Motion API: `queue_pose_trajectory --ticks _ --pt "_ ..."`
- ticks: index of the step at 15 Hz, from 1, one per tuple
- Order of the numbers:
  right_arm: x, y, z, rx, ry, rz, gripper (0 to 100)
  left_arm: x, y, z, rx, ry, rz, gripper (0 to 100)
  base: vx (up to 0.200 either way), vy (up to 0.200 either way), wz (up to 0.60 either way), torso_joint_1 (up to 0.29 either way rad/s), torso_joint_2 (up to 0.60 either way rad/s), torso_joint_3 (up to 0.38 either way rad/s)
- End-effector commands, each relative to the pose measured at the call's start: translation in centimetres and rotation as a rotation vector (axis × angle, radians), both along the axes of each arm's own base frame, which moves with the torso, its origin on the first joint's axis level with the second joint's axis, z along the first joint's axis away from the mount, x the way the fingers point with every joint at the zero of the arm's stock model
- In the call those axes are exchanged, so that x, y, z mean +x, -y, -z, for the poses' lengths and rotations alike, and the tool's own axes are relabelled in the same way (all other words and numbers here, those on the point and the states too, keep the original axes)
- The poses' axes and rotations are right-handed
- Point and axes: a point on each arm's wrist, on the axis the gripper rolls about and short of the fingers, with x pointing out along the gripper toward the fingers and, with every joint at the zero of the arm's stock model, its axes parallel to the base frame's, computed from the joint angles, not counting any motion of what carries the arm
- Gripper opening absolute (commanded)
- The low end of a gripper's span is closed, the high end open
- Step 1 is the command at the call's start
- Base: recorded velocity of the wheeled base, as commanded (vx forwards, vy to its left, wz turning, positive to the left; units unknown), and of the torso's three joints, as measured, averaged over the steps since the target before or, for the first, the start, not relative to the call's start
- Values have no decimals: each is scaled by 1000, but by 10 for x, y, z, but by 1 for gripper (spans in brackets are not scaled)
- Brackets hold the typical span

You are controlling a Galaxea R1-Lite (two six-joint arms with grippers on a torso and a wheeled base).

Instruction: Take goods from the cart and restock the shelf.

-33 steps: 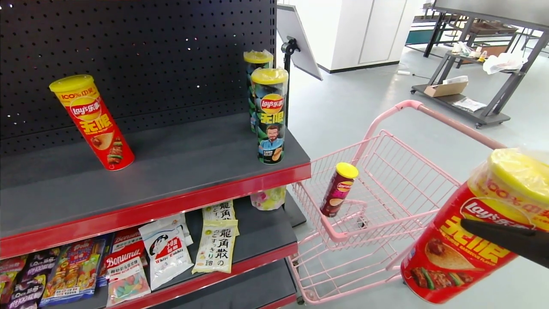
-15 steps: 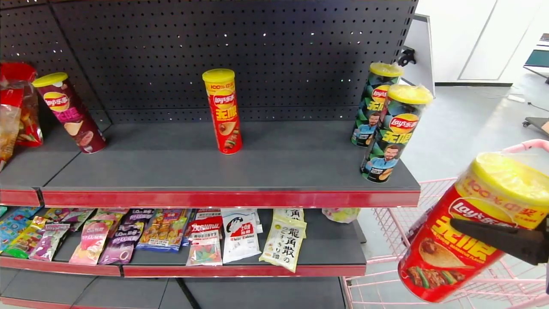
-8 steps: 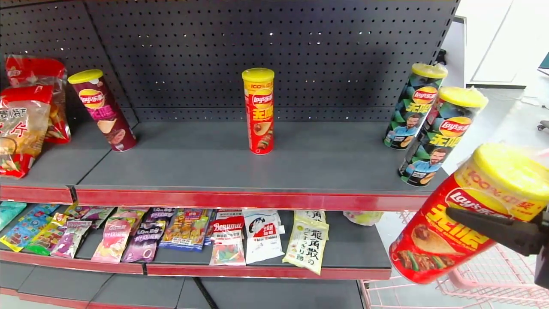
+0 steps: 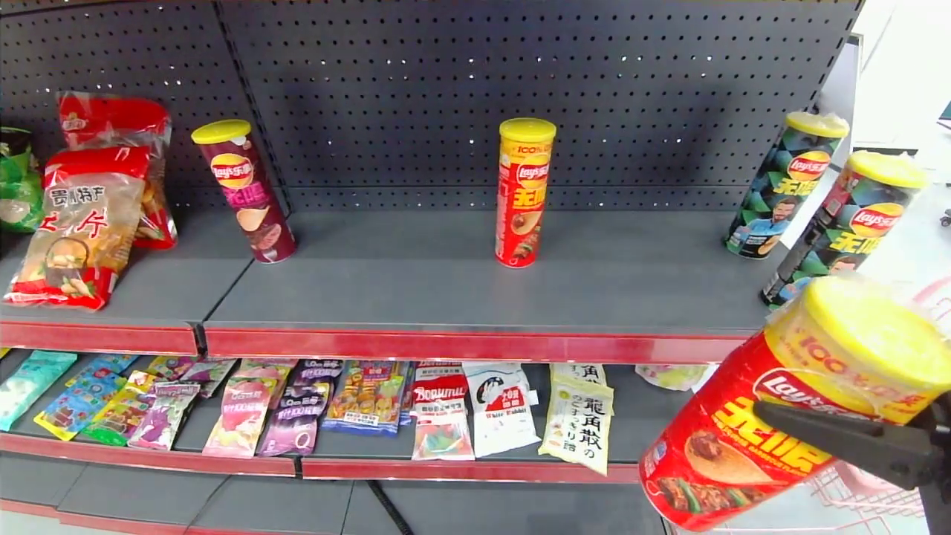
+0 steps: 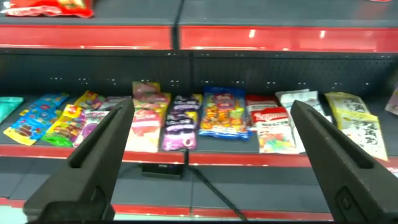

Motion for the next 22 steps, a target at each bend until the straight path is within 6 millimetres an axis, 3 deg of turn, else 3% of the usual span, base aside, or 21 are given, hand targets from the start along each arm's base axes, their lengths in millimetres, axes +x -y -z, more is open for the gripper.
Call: queue_pose_trajectory --ticks 1,20,22 --pt "2 -3 0 -3 -7 -16 0 0 0 0 0 0 0 100 0 200 0 2 2 -2" --pt "3 -4 -2 -5 3 -9 0 0 0 0 0 0 0 100 0 200 0 3 2 3" --pt "3 -4 -2 -4 4 -11 0 0 0 0 0 0 0 100 0 0 0 0 0 0"
